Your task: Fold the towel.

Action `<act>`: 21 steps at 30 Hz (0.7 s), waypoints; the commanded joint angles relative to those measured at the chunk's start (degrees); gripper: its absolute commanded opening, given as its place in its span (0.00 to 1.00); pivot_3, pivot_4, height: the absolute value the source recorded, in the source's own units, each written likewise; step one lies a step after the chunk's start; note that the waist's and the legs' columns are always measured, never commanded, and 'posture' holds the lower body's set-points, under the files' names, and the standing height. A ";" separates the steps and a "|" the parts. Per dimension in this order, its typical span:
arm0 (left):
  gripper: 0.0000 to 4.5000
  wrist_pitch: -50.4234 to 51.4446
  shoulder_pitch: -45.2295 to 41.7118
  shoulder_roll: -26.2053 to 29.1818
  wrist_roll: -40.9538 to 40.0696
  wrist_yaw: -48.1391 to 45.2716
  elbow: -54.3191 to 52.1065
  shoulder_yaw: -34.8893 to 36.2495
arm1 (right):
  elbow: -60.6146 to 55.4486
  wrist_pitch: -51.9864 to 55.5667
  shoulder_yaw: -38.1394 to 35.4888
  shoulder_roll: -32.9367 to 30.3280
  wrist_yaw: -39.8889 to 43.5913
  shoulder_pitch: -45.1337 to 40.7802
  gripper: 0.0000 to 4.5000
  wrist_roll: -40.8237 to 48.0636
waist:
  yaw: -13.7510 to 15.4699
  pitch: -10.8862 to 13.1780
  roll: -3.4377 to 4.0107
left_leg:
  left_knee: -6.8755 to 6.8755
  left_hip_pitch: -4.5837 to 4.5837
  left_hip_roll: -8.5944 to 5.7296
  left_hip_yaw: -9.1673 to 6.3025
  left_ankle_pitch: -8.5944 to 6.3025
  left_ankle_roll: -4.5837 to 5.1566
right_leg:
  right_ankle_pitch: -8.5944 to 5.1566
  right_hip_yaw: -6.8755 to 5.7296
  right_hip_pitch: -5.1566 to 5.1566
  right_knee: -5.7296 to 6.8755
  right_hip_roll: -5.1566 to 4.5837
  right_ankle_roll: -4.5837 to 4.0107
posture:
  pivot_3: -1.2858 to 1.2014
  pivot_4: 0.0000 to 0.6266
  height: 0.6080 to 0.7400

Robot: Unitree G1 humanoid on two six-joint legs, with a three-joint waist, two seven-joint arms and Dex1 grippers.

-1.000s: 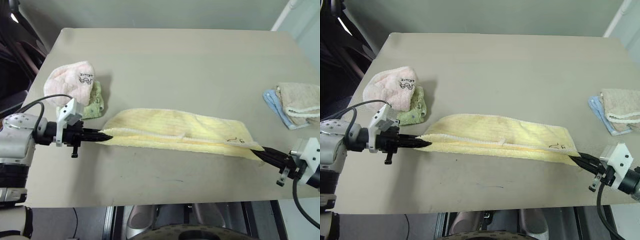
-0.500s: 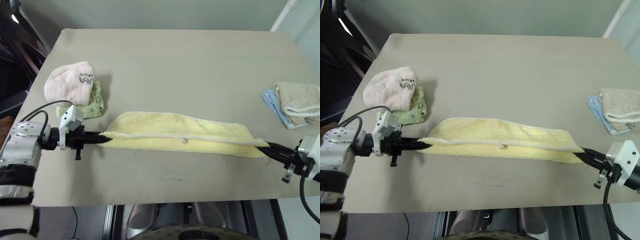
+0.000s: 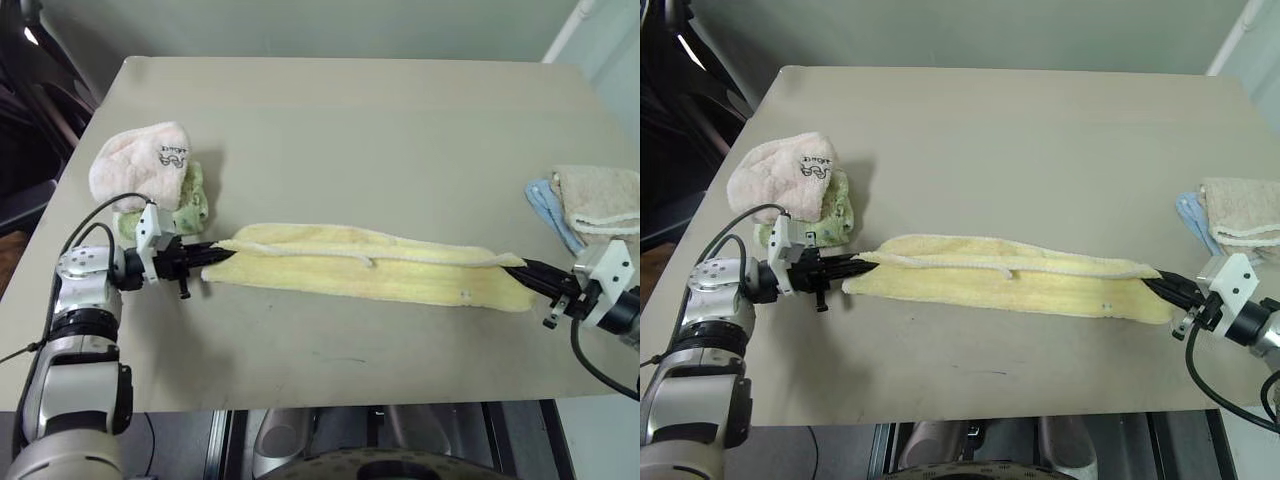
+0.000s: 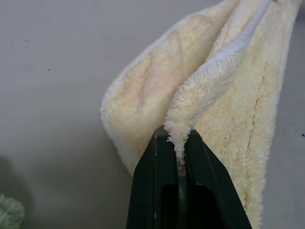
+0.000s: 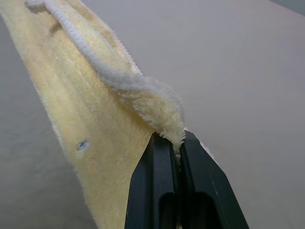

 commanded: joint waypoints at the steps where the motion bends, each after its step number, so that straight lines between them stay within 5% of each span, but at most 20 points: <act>1: 0.01 -4.15 -2.02 1.22 1.29 2.40 4.79 3.62 | 4.65 -1.22 -3.41 -0.95 -3.48 -1.35 0.00 -2.49 | 0.00 0.00 0.00 | 0.01 0.02 0.00 0.00 0.01 0.02 | 0.02 0.00 0.03 0.00 0.00 0.01 | 0.52 0.24 0.95; 15: 0.01 -5.09 -7.17 -5.74 3.58 9.53 6.66 5.42 | 7.40 -1.77 0.59 -0.98 -4.30 -4.95 0.00 -4.27 | 0.08 0.00 0.01 | 0.01 0.01 0.00 0.05 0.08 0.08 | 0.20 -0.04 0.07 -0.05 -0.03 0.30 | 0.52 0.24 0.95; 21: 0.06 -1.05 -7.39 -6.02 4.70 8.58 3.53 4.55 | 5.21 7.03 1.98 -2.74 -1.92 -4.81 0.00 -0.69 | 0.16 0.00 0.01 | 0.02 0.01 0.00 0.07 0.10 0.09 | 0.18 -0.04 0.08 -0.05 -0.04 0.26 | 0.52 0.24 0.95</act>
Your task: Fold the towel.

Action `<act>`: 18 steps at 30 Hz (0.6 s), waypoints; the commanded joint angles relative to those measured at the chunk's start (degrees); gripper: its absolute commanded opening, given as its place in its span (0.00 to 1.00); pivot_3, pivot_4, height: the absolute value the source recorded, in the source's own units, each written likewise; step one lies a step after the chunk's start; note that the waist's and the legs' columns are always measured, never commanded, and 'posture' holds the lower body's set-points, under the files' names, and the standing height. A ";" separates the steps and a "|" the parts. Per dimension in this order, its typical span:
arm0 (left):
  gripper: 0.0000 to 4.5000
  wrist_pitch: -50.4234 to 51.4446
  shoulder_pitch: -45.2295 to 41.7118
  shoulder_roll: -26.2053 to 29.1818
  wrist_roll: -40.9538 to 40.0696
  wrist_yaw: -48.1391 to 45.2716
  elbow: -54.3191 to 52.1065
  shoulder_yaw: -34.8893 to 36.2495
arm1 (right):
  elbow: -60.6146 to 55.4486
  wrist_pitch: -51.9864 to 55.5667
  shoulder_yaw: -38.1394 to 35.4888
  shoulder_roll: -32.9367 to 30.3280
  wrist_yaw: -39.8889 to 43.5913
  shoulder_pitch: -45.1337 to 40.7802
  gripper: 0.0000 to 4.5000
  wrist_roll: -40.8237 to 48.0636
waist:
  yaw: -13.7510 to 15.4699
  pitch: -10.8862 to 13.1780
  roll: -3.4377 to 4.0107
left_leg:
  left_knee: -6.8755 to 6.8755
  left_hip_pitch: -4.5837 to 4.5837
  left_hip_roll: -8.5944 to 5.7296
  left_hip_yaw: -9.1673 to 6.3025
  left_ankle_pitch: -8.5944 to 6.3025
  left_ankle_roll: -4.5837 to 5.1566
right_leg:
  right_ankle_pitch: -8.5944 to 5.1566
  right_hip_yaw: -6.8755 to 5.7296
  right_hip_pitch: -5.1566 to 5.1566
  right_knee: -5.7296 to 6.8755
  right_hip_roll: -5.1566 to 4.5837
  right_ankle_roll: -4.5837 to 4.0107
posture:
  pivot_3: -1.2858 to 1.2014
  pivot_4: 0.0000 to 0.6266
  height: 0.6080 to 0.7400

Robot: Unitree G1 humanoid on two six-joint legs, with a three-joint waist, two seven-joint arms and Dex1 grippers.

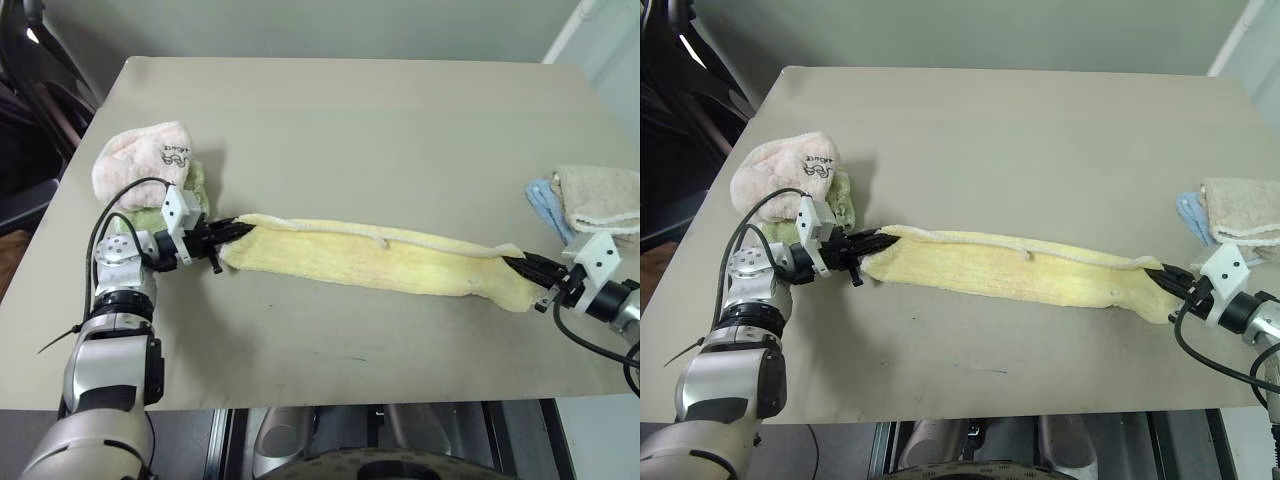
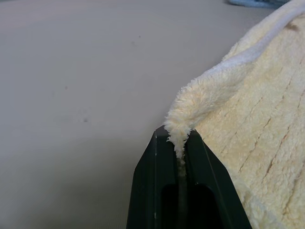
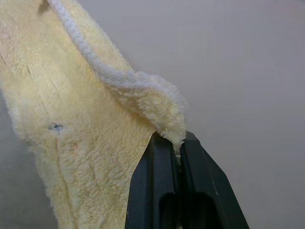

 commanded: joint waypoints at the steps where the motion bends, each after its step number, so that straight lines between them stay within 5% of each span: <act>1: 0.12 3.16 -0.64 1.30 -0.16 0.04 -2.88 1.23 | -2.06 3.74 -2.20 -2.03 1.88 0.56 0.00 3.23 | 0.07 0.00 0.00 | 0.00 0.00 0.00 0.01 0.01 0.00 | -0.01 0.00 0.00 0.00 0.00 -0.02 | 0.52 0.24 0.95; 5: 0.38 7.89 0.48 1.40 -0.87 -0.34 -8.30 1.17 | -1.49 7.41 -1.95 -2.43 2.61 -1.19 0.22 5.41 | 0.03 0.00 0.00 | -0.01 -0.01 0.00 0.03 0.01 -0.02 | -0.10 0.00 0.01 -0.02 0.01 -0.13 | 0.52 0.24 0.95; 13: 1.00 15.33 4.88 1.08 -3.39 3.33 -23.28 2.39 | -4.01 9.39 -4.78 -1.06 1.72 -2.71 0.83 9.19 | 0.01 0.00 0.00 | -0.02 0.00 0.01 0.04 0.03 -0.05 | -0.12 0.02 0.01 -0.02 0.02 -0.13 | 0.52 0.24 0.95; 15: 1.00 17.30 5.79 0.99 -4.26 4.83 -26.52 2.88 | -4.88 10.67 -6.34 -0.70 0.98 -3.19 0.98 11.17 | 0.01 0.00 0.00 | -0.02 0.00 0.00 0.04 0.04 -0.06 | -0.12 0.02 0.01 -0.03 0.02 -0.13 | 0.52 0.24 0.95; 18: 1.00 19.55 6.26 0.77 -5.18 7.44 -30.12 3.70 | -6.45 12.97 -8.66 -0.60 0.40 -2.84 1.00 13.64 | 0.04 0.00 0.00 | -0.02 0.01 0.00 0.04 0.06 -0.06 | -0.13 0.03 0.02 -0.03 0.02 -0.14 | 0.52 0.24 0.95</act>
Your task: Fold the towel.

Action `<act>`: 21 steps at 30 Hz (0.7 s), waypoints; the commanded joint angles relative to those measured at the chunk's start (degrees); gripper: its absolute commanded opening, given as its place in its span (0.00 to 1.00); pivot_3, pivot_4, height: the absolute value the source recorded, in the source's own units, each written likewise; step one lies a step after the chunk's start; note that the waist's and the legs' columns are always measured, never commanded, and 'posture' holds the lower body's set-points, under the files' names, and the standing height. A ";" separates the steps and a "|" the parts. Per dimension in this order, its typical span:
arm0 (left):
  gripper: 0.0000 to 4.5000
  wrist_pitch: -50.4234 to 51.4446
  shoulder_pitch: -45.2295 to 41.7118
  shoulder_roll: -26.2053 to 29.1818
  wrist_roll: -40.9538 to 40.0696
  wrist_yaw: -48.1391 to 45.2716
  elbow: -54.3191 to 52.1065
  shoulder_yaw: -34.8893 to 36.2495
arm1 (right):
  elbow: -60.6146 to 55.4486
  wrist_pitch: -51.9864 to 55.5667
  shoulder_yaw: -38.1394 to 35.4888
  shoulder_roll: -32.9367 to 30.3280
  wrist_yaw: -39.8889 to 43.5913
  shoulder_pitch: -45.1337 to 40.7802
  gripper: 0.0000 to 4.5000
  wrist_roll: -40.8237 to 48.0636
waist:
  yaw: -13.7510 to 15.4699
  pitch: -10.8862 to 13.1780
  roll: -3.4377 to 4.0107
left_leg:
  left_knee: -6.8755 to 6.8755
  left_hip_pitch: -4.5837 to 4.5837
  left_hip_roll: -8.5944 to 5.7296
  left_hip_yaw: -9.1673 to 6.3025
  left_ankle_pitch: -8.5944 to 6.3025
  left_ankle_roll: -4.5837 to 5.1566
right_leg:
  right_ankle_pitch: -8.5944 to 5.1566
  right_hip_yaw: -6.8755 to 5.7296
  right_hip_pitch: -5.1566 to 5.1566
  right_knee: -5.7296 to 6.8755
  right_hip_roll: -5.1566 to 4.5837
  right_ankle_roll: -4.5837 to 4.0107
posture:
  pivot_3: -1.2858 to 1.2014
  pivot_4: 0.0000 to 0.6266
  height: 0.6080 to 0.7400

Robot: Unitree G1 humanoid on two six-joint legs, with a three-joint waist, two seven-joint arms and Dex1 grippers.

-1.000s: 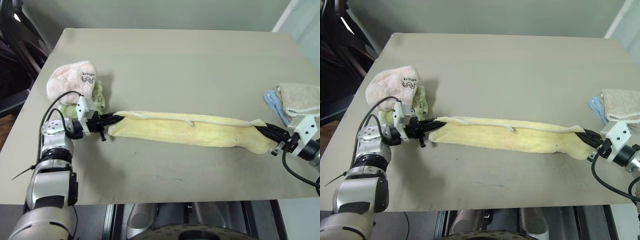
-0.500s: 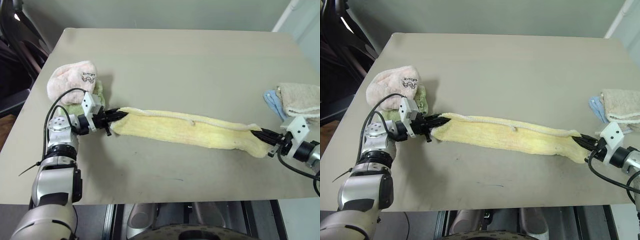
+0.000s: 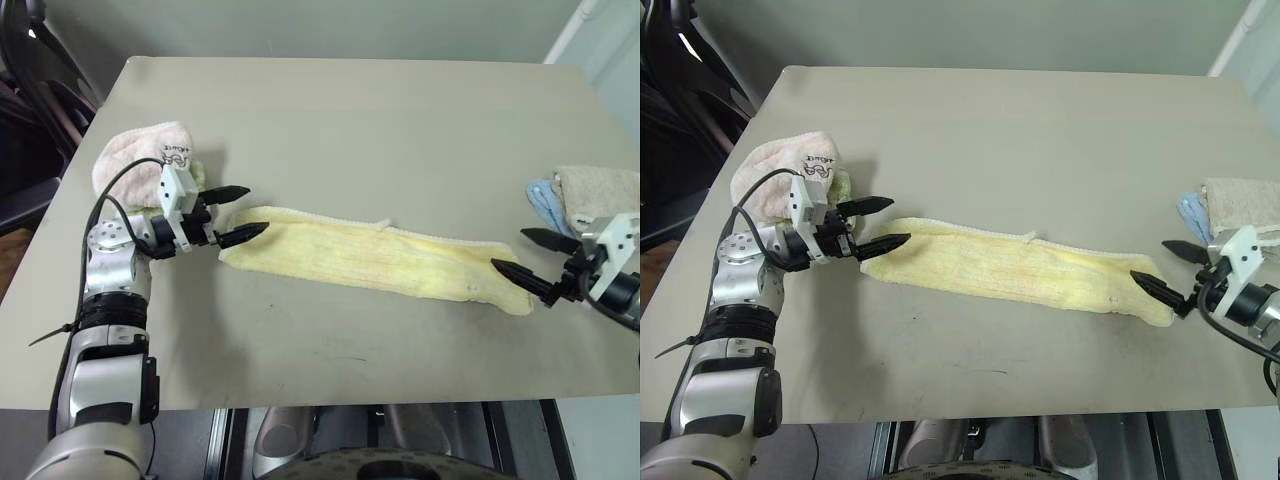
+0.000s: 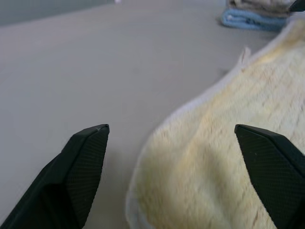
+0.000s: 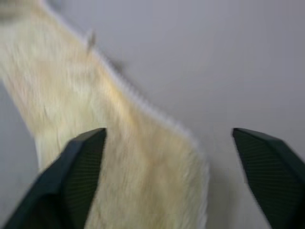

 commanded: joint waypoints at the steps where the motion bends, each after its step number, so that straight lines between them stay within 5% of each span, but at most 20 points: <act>1: 1.00 3.20 -0.31 -0.20 -2.56 4.58 -6.61 2.64 | -4.47 5.37 -6.16 -0.43 -1.88 0.39 1.00 6.47 | 0.07 0.00 0.00 | 0.00 0.00 0.00 0.00 0.00 0.00 | 0.00 0.00 0.00 0.00 0.00 -0.01 | 0.52 0.24 0.95; 10: 1.00 16.11 0.92 -5.13 -10.46 9.78 -28.95 0.20 | -13.74 37.38 -17.46 1.05 -23.61 2.46 1.00 44.19 | 0.24 0.04 -0.07 | -0.01 0.00 -0.05 0.04 0.29 -0.44 | -0.14 0.04 0.12 -0.02 0.00 0.14 | 0.52 0.24 0.95; 16: 1.00 20.48 2.98 -8.65 -12.40 11.28 -35.74 -3.42 | -18.47 32.69 -12.54 1.88 -45.35 10.43 1.00 78.34 | 0.24 0.04 -0.07 | -0.03 0.06 -0.08 0.08 0.24 -0.52 | -0.64 0.18 0.16 -0.01 -0.01 0.90 | 0.52 0.24 0.95; 21: 1.00 17.33 5.26 -10.86 -9.96 8.84 -35.79 -7.96 | -25.45 25.42 -5.04 9.79 -52.57 18.98 1.00 81.80 | 0.32 0.03 -0.10 | -0.02 0.12 -0.07 -0.03 -0.18 0.05 | -0.77 0.17 0.24 -0.02 0.02 1.06 | 0.52 0.24 0.95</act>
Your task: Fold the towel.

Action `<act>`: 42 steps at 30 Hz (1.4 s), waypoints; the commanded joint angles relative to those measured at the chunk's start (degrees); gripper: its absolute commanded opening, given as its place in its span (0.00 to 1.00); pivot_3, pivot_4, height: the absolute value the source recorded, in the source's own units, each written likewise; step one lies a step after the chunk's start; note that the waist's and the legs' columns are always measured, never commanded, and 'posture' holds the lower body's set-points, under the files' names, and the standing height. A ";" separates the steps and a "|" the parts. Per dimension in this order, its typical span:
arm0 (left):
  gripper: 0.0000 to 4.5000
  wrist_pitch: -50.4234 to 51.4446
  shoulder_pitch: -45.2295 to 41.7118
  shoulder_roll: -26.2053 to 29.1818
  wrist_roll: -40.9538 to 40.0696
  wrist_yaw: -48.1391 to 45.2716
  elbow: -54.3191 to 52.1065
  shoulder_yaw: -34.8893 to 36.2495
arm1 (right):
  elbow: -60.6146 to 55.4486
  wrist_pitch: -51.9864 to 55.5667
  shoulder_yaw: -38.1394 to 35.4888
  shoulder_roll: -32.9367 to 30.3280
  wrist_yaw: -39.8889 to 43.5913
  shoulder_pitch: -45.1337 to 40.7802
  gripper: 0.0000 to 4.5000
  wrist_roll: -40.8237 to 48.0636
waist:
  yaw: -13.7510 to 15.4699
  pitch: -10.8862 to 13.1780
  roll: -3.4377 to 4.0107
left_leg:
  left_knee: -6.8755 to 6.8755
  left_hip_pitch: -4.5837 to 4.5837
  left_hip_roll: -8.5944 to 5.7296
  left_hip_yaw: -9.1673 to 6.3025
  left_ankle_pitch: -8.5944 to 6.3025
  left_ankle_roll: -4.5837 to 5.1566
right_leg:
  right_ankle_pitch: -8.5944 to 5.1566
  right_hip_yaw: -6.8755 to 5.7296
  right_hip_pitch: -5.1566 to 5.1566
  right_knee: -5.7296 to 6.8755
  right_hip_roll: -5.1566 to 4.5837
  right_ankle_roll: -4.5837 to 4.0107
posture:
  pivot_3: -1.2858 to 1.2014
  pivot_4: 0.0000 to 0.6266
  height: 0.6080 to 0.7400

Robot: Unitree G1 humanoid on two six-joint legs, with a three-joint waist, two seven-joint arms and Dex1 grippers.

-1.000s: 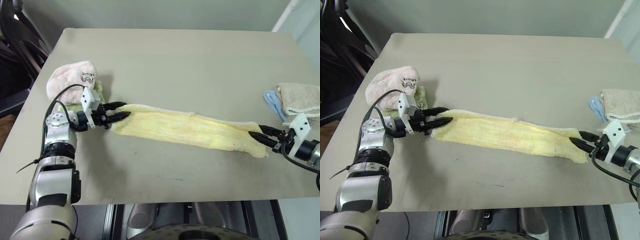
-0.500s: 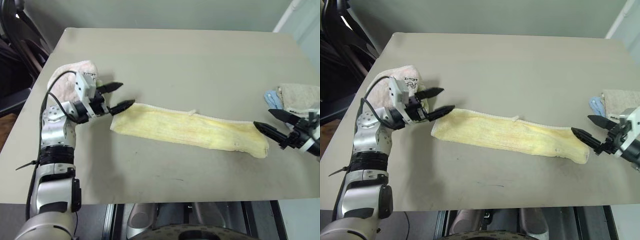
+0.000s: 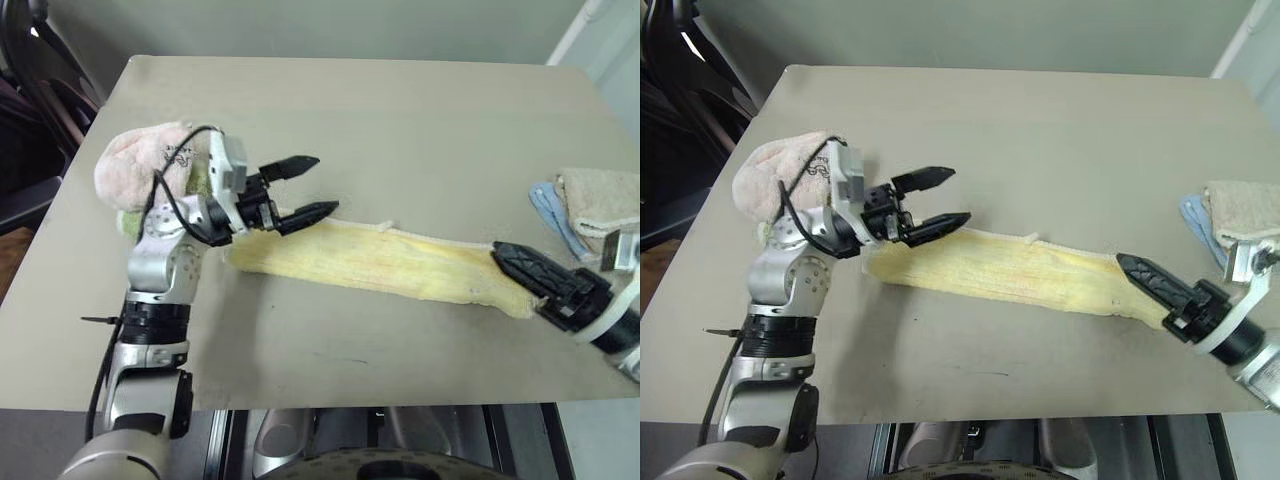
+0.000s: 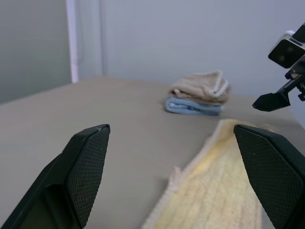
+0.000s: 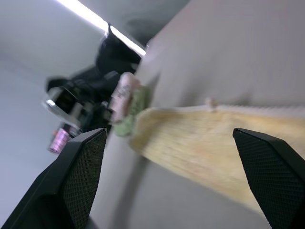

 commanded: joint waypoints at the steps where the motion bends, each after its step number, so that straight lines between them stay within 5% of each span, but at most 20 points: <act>1: 1.00 -2.51 0.76 -1.03 1.10 -1.73 -2.09 -2.55 | -5.97 -5.78 4.25 4.12 -5.52 4.41 1.00 2.49 | 0.08 0.00 0.01 | 0.02 0.00 0.00 0.00 -0.03 0.03 | 0.00 -0.01 0.00 0.00 0.00 0.03 | 0.52 0.24 0.95; 6: 1.00 -4.74 1.90 -3.24 2.40 -2.67 -1.51 -5.65 | -9.52 -12.07 8.69 9.06 -12.22 11.19 1.00 2.49 | 0.20 0.00 0.00 | 0.10 -0.01 -0.05 0.04 -0.11 0.12 | 0.05 0.00 0.05 -0.09 -0.09 0.10 | 0.52 0.24 0.95; 15: 1.00 -7.46 2.00 -5.15 4.12 -3.22 1.61 -7.55 | -6.62 -11.74 6.48 8.19 -10.42 20.56 1.00 2.49 | 0.26 -0.01 0.00 | 0.08 0.03 -0.09 0.01 -0.51 -0.52 | 0.02 0.00 0.08 -0.09 -0.12 0.08 | 0.52 0.24 0.95; 42: 1.00 -12.31 3.29 -5.99 7.56 -1.33 4.34 -6.99 | 7.15 -12.78 -3.20 12.50 -26.51 3.62 1.00 2.49 | 0.31 -0.01 0.02 | 0.07 0.09 -0.15 0.03 -0.54 0.18 | 0.10 0.02 0.09 -0.10 -0.19 0.48 | 0.52 0.24 0.95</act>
